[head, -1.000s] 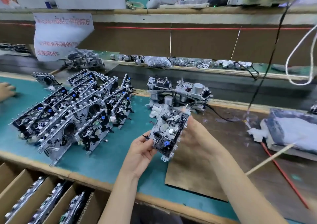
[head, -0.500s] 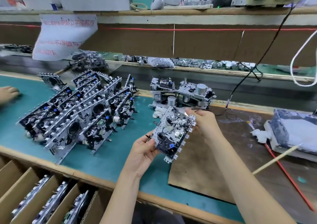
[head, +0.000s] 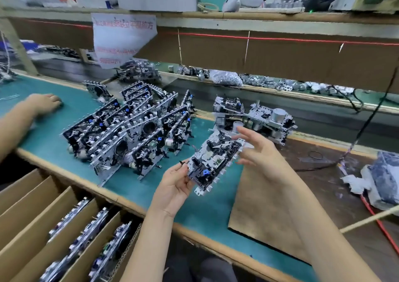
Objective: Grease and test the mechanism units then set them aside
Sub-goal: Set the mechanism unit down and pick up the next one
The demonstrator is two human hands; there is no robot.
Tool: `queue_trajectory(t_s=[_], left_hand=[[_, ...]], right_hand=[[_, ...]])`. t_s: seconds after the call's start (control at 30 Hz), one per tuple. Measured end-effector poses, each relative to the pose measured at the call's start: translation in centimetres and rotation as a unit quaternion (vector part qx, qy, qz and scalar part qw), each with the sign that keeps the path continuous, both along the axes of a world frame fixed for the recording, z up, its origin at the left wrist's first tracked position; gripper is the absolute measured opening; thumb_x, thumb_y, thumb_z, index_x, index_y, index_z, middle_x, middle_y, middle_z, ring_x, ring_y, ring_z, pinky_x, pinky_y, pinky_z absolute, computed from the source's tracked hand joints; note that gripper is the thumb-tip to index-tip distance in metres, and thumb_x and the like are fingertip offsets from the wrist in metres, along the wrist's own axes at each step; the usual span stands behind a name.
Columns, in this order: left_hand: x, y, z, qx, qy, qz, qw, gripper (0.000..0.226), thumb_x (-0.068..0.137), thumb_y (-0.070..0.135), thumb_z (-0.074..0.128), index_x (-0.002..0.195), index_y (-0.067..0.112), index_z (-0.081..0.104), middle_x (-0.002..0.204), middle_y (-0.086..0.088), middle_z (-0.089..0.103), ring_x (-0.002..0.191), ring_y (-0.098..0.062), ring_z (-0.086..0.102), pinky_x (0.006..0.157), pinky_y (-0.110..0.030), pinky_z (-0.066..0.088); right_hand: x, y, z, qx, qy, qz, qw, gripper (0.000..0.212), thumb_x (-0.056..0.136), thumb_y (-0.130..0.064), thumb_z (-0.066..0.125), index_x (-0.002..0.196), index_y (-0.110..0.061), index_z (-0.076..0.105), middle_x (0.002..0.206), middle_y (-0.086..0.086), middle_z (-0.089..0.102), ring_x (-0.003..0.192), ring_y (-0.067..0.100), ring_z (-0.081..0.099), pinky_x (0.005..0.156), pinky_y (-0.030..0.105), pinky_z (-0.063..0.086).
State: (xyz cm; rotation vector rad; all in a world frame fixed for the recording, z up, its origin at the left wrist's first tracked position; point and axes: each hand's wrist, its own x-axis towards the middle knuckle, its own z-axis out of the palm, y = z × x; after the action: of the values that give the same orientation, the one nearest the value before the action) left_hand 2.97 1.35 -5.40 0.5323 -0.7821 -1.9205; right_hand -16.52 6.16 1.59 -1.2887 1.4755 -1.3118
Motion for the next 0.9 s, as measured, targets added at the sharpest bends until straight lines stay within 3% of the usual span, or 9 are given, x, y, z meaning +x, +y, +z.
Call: queue_trajectory(t_s=[0.13, 0.27, 0.33, 0.4, 0.43, 0.5, 0.57, 0.73, 0.9], left_hand=[[4.2, 0.3, 0.7, 0.050, 0.002, 0.113, 0.992, 0.033, 0.083, 0.004, 0.056, 0.055, 0.010, 0.073, 0.063, 0.000, 0.070, 0.056, -0.009, 0.067, 0.062, -0.024, 0.054], [9.9, 1.8, 1.8, 0.080, 0.028, 0.223, 0.971, 0.048, 0.092, 0.002, 0.048, 0.049, 0.006, 0.070, 0.057, 0.000, 0.068, 0.049, -0.008, 0.066, 0.040, -0.016, 0.047], [12.8, 3.3, 3.1, 0.070, 0.052, 0.229, 0.970, 0.015, 0.057, 0.009, 0.084, 0.052, 0.003, 0.072, 0.063, -0.005, 0.071, 0.055, -0.013, 0.069, 0.040, -0.020, 0.049], [15.9, 4.6, 3.4, 0.069, 0.041, 0.257, 0.963, 0.052, 0.007, 0.017, 0.096, 0.049, 0.002, 0.070, 0.061, -0.004, 0.070, 0.053, -0.011, 0.068, 0.039, -0.020, 0.048], [17.5, 5.0, 3.1, 0.070, 0.041, 0.273, 0.959, 0.054, 0.002, 0.018, 0.096, 0.047, 0.002, 0.069, 0.059, -0.004, 0.070, 0.051, -0.010, 0.067, 0.039, -0.019, 0.048], [20.5, 5.7, 2.8, 0.105, 0.024, 0.304, 0.947, 0.028, 0.044, 0.011, 0.095, 0.052, 0.002, 0.070, 0.063, -0.005, 0.070, 0.052, -0.009, 0.067, 0.044, -0.017, 0.050], [22.9, 5.9, 2.6, 0.171, 0.044, 0.368, 0.913, 0.021, 0.090, 0.013, 0.060, 0.071, 0.005, 0.066, 0.067, -0.006, 0.069, 0.055, -0.010, 0.067, 0.049, -0.015, 0.052], [28.3, 7.3, 0.5, 0.225, 0.043, 0.450, 0.863, 0.015, 0.094, 0.015, 0.052, 0.085, 0.003, 0.056, 0.087, -0.013, 0.063, 0.082, -0.018, 0.063, 0.046, -0.014, 0.050], [32.0, 8.6, -1.5, 0.282, -0.244, 0.444, 0.814, 0.028, 0.085, 0.026, 0.065, 0.088, 0.000, 0.056, 0.083, -0.016, 0.066, 0.076, -0.022, 0.066, 0.062, -0.028, 0.055]], right_hand=[[5.6, -0.2, 1.8, -0.111, 0.111, 0.103, 0.982, 0.051, 0.079, 0.007, 0.063, 0.111, -0.031, 0.054, 0.109, 0.001, 0.060, 0.077, -0.004, 0.053, 0.075, 0.017, 0.048], [11.5, -1.3, 2.2, -0.176, 0.164, 0.153, 0.958, 0.048, 0.079, -0.001, 0.068, 0.114, -0.029, 0.050, 0.092, 0.014, 0.062, 0.070, 0.014, 0.052, 0.065, 0.016, 0.041], [14.5, -2.0, 1.9, -0.187, 0.166, 0.183, 0.951, 0.050, 0.079, 0.002, 0.067, 0.116, -0.026, 0.049, 0.086, 0.013, 0.061, 0.065, 0.017, 0.050, 0.063, 0.018, 0.039], [17.7, -2.7, 1.5, -0.194, 0.174, 0.205, 0.943, 0.049, 0.077, 0.002, 0.068, 0.120, -0.017, 0.052, 0.082, 0.010, 0.060, 0.061, 0.013, 0.048, 0.061, 0.019, 0.040], [19.3, -3.1, 1.2, -0.197, 0.173, 0.217, 0.940, 0.049, 0.077, 0.001, 0.069, 0.121, -0.013, 0.051, 0.083, 0.009, 0.061, 0.059, 0.009, 0.047, 0.061, 0.017, 0.040], [22.5, -3.9, 0.6, -0.205, 0.163, 0.246, 0.933, 0.052, 0.077, 0.002, 0.068, 0.124, -0.010, 0.048, 0.089, -0.003, 0.059, 0.055, 0.003, 0.043, 0.060, 0.013, 0.038], [25.5, -4.6, -0.3, -0.207, 0.172, 0.282, 0.921, 0.050, 0.077, 0.003, 0.066, 0.122, -0.010, 0.048, 0.104, -0.004, 0.057, 0.057, -0.001, 0.041, 0.063, 0.012, 0.036], [32.0, -6.3, -3.3, -0.148, 0.223, 0.337, 0.903, 0.041, 0.077, -0.004, 0.070, 0.115, -0.004, 0.054, 0.103, 0.007, 0.055, 0.079, 0.010, 0.053, 0.075, 0.019, 0.041], [35.7, -6.9, -6.7, -0.060, 0.278, 0.384, 0.878, 0.042, 0.080, -0.019, 0.072, 0.116, -0.005, 0.054, 0.115, 0.011, 0.060, 0.104, 0.022, 0.055, 0.082, 0.021, 0.040]])
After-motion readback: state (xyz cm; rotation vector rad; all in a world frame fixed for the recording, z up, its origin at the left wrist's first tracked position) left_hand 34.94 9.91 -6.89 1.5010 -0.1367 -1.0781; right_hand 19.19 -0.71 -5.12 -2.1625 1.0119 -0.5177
